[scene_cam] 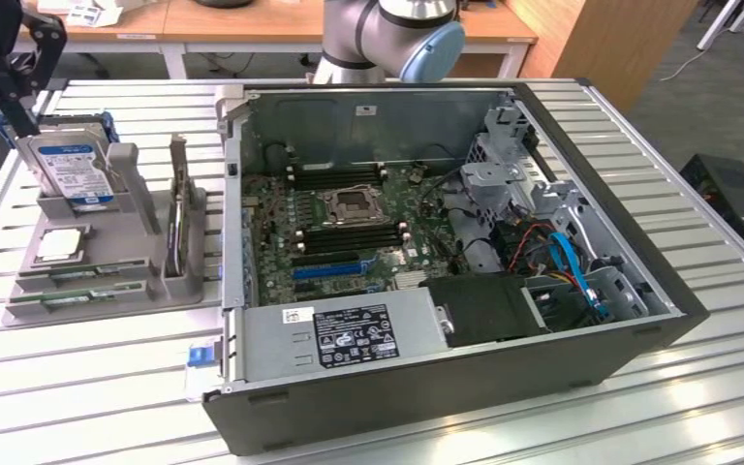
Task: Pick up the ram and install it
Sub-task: 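Pick up the ram and move it above insertion slot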
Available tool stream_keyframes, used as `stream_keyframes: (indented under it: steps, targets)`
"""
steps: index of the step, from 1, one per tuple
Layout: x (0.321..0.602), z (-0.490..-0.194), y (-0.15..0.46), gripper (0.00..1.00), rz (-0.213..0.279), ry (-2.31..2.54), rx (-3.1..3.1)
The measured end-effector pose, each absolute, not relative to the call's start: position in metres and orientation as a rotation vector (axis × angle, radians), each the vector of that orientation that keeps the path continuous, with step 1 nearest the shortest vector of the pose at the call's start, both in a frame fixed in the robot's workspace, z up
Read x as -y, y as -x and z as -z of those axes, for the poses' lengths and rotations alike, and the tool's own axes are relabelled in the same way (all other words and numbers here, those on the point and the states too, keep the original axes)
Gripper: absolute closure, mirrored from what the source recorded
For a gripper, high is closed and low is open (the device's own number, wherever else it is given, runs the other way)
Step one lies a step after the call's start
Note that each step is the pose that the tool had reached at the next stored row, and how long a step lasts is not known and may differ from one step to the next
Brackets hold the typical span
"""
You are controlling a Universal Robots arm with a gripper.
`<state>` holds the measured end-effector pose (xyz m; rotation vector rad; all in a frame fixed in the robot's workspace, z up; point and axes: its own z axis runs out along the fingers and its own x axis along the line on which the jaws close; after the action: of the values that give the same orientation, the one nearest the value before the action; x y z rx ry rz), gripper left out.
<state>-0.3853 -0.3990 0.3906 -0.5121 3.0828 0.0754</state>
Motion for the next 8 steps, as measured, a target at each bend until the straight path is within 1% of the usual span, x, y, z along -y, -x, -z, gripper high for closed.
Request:
stream_keyframes:
  steps: [8]
  targets:
    - [0.399,-0.3906,0.3854,0.89,-0.077,0.732,-3.042]
